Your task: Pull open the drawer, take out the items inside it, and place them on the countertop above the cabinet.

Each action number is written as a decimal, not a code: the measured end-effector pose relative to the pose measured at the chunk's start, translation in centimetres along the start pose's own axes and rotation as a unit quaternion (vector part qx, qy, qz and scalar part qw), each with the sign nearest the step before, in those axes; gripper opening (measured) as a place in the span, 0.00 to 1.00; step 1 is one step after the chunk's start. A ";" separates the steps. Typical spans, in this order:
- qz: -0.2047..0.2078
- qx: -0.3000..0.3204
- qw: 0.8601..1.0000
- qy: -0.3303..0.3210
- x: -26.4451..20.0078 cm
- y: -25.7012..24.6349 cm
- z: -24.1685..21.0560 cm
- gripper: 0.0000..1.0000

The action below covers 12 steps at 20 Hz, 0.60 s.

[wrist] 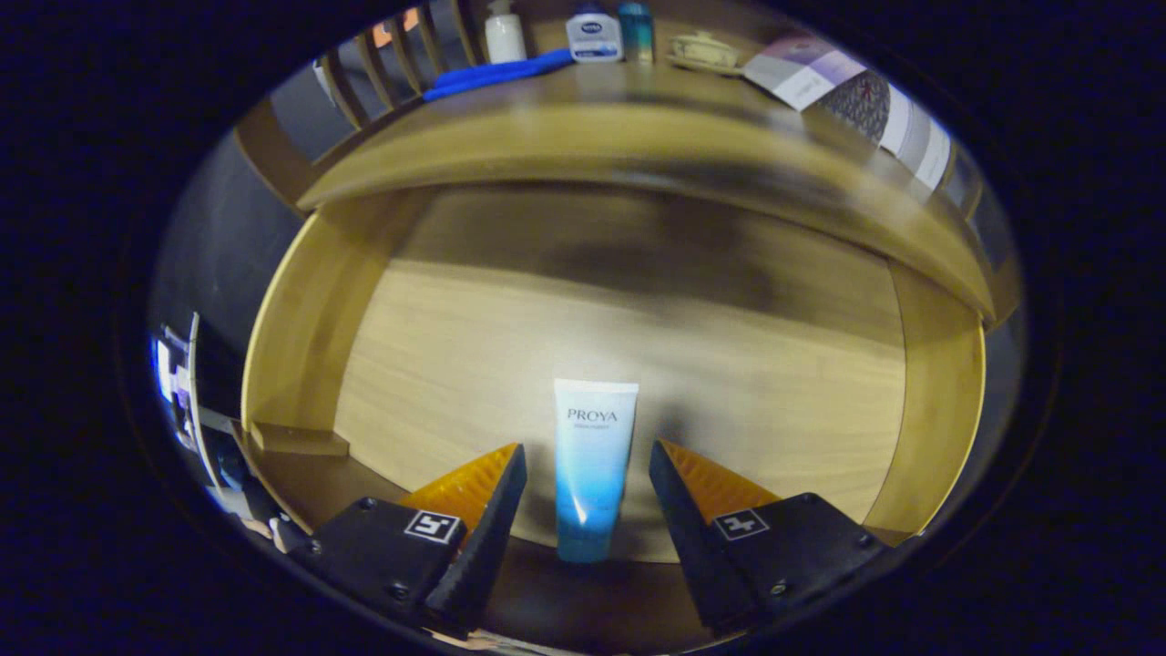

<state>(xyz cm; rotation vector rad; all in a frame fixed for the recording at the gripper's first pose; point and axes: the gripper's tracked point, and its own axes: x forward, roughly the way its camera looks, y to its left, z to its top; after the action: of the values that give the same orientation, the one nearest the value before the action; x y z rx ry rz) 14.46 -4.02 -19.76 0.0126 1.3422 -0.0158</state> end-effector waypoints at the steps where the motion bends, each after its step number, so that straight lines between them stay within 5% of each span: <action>1: -0.003 0.005 1.000 0.009 0.4 -0.1 -0.1 0.86; 4: -0.023 0.007 1.000 0.017 0.8 -0.7 0.2 0.84; 6: -0.031 0.001 0.999 0.028 0.8 -0.7 0.2 0.72; 12: -0.049 0.007 0.999 0.011 0.8 -0.6 -0.1 0.56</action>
<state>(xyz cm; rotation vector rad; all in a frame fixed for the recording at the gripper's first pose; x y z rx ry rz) 14.53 -4.57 -20.61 -0.0416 1.3643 -0.1087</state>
